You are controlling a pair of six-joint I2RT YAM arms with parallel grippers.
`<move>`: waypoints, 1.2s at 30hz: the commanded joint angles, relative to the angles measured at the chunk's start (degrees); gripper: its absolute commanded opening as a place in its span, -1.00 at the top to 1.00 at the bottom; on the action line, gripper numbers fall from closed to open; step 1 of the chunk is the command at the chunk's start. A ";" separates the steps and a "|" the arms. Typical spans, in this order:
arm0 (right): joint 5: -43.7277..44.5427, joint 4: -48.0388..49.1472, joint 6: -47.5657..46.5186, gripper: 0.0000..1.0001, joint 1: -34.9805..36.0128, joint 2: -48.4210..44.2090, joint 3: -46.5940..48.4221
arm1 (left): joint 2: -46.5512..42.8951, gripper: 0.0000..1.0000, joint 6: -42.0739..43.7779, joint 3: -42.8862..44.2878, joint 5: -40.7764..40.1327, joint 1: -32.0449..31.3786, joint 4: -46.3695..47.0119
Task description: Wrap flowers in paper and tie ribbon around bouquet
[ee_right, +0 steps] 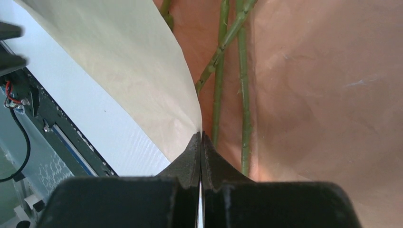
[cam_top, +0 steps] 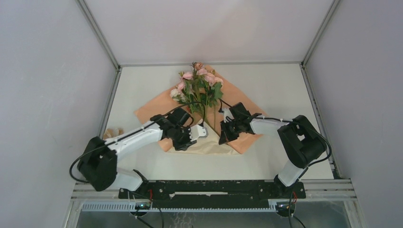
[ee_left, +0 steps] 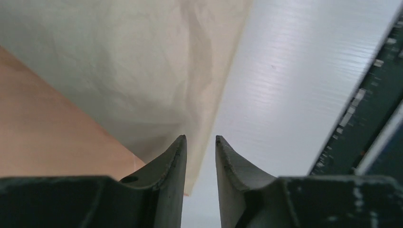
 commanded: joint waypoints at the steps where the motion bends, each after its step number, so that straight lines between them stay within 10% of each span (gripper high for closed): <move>1: 0.93 1.08 1.56 1.00 0.19 0.01 0.31 | 6.55 0.36 -0.74 -0.46 -8.07 -1.09 12.26; 19: 1.36 0.24 0.86 1.00 -0.22 0.35 0.31 | -4.97 0.47 9.97 -15.81 -22.67 -0.32 5.82; 25: 1.08 0.26 1.06 1.00 -0.19 0.95 0.30 | -8.85 0.65 4.15 -5.14 -11.70 -5.91 4.46; 36: 0.74 0.86 1.59 1.00 -0.18 2.59 0.30 | 14.36 1.00 5.70 4.07 -16.91 -20.00 15.79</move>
